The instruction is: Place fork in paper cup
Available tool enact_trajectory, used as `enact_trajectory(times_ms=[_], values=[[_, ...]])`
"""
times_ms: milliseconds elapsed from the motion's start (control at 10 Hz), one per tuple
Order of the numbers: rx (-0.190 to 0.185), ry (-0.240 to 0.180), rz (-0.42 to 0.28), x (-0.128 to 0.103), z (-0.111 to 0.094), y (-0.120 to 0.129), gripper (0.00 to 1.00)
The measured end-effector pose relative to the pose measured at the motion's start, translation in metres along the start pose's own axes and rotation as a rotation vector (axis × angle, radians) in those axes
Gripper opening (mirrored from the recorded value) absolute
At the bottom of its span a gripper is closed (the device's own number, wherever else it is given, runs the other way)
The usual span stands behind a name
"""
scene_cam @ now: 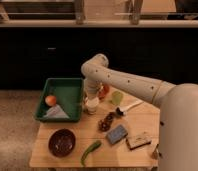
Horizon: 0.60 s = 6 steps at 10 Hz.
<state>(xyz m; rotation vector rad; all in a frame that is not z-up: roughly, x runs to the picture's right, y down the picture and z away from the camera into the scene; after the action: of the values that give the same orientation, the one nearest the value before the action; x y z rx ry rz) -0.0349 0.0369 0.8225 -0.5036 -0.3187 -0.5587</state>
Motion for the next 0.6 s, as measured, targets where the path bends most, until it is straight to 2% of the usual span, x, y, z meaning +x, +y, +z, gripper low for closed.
enact_trajectory(times_ms=[300, 600], values=[[0.002, -0.059, 0.011, 0.0009, 0.0026, 0.0047, 0.00], [0.005, -0.089, 0.008, 0.0003, 0.0032, 0.0051, 0.00]])
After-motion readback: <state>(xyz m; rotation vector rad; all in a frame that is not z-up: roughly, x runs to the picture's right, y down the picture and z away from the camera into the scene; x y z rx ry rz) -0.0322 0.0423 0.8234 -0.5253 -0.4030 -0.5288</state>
